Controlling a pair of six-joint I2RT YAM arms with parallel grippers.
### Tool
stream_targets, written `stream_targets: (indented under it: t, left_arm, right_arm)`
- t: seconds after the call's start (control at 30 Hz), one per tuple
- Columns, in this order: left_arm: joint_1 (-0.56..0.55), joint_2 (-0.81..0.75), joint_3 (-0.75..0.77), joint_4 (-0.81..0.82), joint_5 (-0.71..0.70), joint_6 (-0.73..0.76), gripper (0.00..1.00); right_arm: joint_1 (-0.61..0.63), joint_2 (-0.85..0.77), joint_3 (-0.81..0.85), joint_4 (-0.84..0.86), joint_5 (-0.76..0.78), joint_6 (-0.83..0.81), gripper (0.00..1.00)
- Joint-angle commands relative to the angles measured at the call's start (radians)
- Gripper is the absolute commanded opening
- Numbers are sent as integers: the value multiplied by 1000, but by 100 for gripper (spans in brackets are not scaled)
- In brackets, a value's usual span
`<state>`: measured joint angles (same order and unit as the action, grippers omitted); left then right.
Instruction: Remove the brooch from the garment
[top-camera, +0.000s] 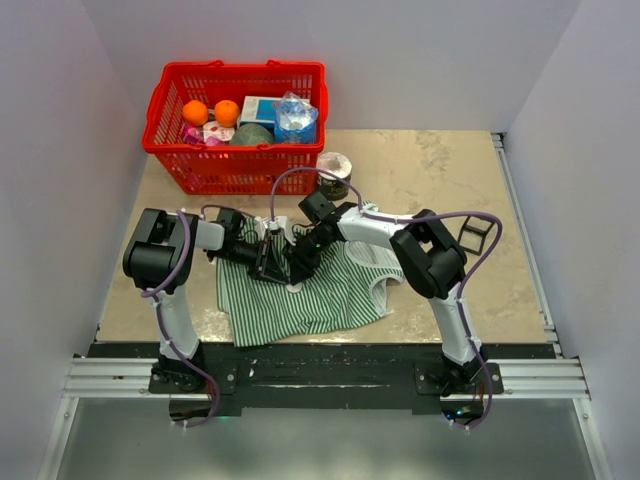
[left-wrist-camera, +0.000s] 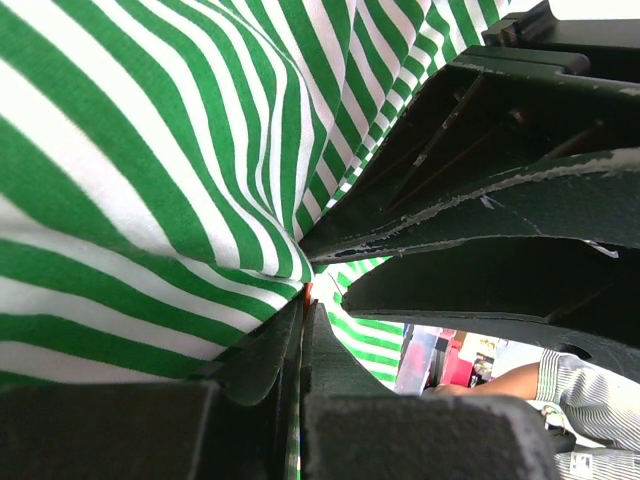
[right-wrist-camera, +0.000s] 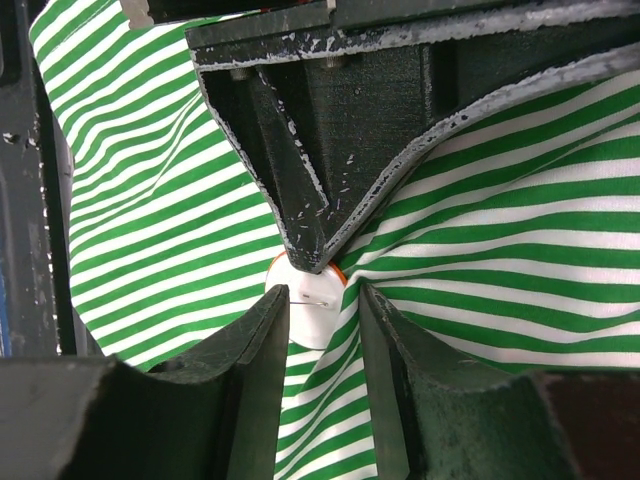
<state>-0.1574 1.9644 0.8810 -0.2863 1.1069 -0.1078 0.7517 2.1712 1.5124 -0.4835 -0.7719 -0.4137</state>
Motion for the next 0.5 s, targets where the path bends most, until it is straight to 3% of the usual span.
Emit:
stream_targets:
  t: [0.0,0.47]
  left_arm:
    - [10,11,30,22,-41,37,0]
    - [10,14,35,21,-27,31,0]
  right_arm:
    - [15,68,-44,-132,100,-36,38]
    - [24,82,-24,-138,143,-36,34]
